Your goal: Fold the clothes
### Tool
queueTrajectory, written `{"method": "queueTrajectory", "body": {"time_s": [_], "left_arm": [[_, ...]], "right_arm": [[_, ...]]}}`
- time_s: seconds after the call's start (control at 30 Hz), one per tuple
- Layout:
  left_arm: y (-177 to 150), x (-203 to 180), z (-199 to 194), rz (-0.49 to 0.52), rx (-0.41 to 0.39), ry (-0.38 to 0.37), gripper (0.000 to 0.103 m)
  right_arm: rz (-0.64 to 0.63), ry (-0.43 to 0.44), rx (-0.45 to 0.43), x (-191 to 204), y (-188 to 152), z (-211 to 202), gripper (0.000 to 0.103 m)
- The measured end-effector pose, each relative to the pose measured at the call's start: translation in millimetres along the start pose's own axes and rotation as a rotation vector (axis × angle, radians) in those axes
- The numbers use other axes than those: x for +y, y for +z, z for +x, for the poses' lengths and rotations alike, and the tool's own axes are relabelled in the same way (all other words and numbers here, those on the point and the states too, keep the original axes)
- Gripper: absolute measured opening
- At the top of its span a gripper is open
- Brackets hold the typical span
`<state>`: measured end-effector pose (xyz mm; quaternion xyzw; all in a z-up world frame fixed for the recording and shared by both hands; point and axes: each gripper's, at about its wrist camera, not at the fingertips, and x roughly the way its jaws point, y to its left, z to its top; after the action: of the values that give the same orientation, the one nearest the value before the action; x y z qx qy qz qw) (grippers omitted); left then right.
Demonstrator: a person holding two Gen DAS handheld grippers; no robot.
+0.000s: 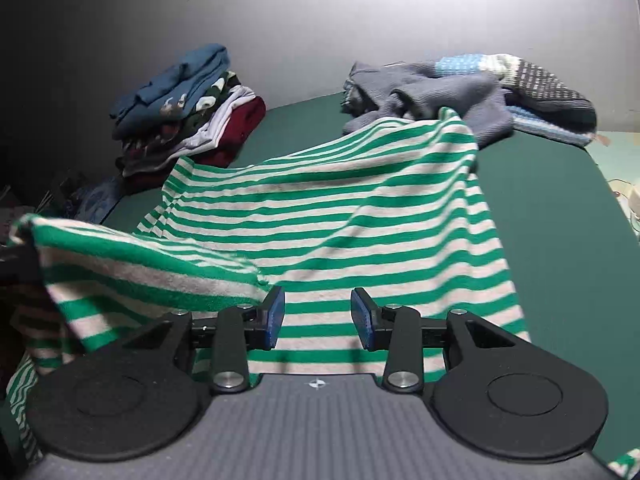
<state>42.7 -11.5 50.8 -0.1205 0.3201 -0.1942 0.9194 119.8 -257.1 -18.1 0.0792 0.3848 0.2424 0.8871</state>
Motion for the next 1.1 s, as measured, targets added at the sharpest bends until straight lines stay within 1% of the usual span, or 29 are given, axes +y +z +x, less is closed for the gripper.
{"method": "queueTrajectory", "body": {"time_s": [0.1,0.17,0.27,0.3,0.33,0.37,0.4,0.47,0.5,0.53,0.57,0.6,0.7,0.73,0.77,0.8,0.83,0.87,0.9,0.93,0.97,1.03,1.07,1.1], "left_arm": [[-6.3,2.8,20.6,0.003,0.040,0.025,0.008],[-7.9,5.2,29.1,-0.006,0.052,0.035,0.008],[-9.9,7.6,39.4,-0.013,0.059,0.064,0.008],[-11.0,8.4,44.7,-0.012,0.072,0.071,0.008],[-12.2,9.1,50.2,-0.010,0.088,0.078,0.008],[-13.8,9.1,54.9,-0.006,0.098,0.084,0.008],[-15.6,8.8,59.5,-0.002,0.107,0.089,0.009],[-19.1,8.4,68.7,0.006,0.125,0.101,0.013],[-20.8,8.1,73.2,0.011,0.134,0.106,0.019],[-23.1,8.5,77.6,0.014,0.146,0.117,0.022],[-25.8,9.0,81.1,0.020,0.154,0.126,0.023],[-28.4,9.5,83.5,0.027,0.163,0.136,0.027],[-31.6,9.2,77.4,0.042,0.170,0.143,0.031],[-30.7,9.7,70.0,0.040,0.159,0.134,0.040],[-29.7,10.3,62.2,0.037,0.147,0.125,0.047],[-29.0,11.6,53.1,0.031,0.128,0.121,0.060],[-28.3,12.9,43.8,0.025,0.109,0.118,0.068],[-27.7,14.3,34.4,0.019,0.090,0.115,0.070],[-28.0,16.5,28.5,0.012,0.081,0.120,0.069],[-29.3,19.0,28.1,0.011,0.083,0.139,0.066],[-30.9,21.4,28.5,0.012,0.087,0.160,0.061],[-36.2,28.5,36.9,0.021,0.112,0.225,0.021],[-39.4,33.7,42.0,0.018,0.124,0.257,0.018],[-43.1,40.3,47.2,0.013,0.129,0.297,0.020]], "right_arm": [[-0.011,0.051,0.036,-12.1,-9.3,-26.9,0.041],[-0.044,0.128,0.089,-11.2,-20.4,-41.2,0.040],[-0.139,0.130,0.141,8.2,-42.8,-50.2,0.037],[-0.173,0.121,0.156,15.7,-51.4,-49.7,0.032],[-0.208,0.110,0.171,23.4,-60.1,-48.9,0.029],[-0.243,0.122,0.180,32.1,-68.0,-48.1,0.026],[-0.277,0.136,0.190,40.9,-75.8,-47.2,0.026],[-0.334,0.207,0.185,57.2,-85.6,-49.4,0.026],[-0.345,0.249,0.185,61.1,-87.7,-51.1,0.026],[-0.343,0.276,0.188,62.1,-87.1,-51.8,0.026],[-0.324,0.255,0.189,58.6,-84.6,-50.9,0.031],[-0.303,0.231,0.190,54.8,-81.9,-49.8,0.037],[-0.194,0.084,0.167,31.6,-68.6,-49.4,0.039],[-0.143,0.090,0.143,22.9,-63.5,-54.0,0.039],[-0.098,0.118,0.113,17.2,-57.0,-58.4,0.039],[-0.077,0.143,0.092,15.8,-51.0,-60.4,0.039],[-0.076,0.151,0.078,19.0,-45.6,-57.7,0.039],[-0.076,0.158,0.064,22.5,-40.2,-54.5,0.039],[-0.071,0.157,0.067,26.6,-36.7,-44.5,0.039],[-0.065,0.155,0.071,30.8,-33.3,-33.9,0.039],[-0.060,0.154,0.076,34.9,-29.8,-23.3,0.039],[-0.044,0.138,0.084,39.0,-24.1,-6.3,0.029],[-0.034,0.122,0.089,38.5,-21.8,-0.2,0.023],[-0.024,0.107,0.093,37.9,-19.5,5.8,0.020]]}}
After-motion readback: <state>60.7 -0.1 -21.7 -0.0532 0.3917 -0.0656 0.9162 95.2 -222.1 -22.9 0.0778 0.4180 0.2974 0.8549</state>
